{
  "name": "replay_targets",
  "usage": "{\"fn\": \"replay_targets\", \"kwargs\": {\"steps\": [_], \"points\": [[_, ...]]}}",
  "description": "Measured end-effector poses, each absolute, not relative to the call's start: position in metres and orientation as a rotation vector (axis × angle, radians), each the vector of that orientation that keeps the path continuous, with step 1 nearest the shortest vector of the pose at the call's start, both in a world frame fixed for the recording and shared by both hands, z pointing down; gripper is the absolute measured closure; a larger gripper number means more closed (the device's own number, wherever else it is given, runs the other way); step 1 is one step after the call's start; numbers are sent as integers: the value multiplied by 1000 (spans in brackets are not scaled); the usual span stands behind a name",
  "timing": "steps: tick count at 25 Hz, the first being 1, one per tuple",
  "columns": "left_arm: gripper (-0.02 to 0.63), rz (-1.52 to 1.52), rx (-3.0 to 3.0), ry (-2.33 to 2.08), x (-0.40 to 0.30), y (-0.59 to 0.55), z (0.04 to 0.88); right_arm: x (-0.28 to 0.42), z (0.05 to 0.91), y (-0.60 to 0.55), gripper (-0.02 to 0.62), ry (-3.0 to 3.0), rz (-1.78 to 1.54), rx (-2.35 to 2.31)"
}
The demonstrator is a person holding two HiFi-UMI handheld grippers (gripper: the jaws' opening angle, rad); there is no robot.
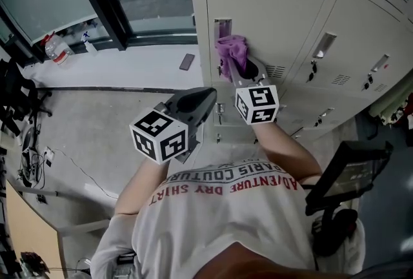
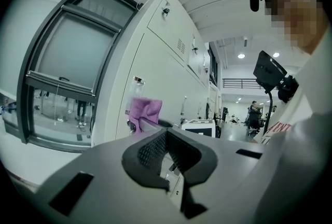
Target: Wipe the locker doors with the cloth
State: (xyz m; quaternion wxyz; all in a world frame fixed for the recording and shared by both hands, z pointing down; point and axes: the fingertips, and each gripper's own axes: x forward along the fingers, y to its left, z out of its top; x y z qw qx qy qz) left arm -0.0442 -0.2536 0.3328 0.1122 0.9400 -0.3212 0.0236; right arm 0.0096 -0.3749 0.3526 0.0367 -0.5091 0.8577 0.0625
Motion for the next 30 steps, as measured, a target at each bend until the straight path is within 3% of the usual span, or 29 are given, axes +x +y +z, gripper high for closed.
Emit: {"fn": "replay_targets", "kwargs": {"steps": [21, 30], "points": [[604, 77, 2805, -785, 16, -247, 335, 190, 360, -360, 520, 2316, 111, -1945], [604, 86, 2798, -788, 18, -246, 339, 200, 361, -360, 520, 2299, 107, -1973]]}}
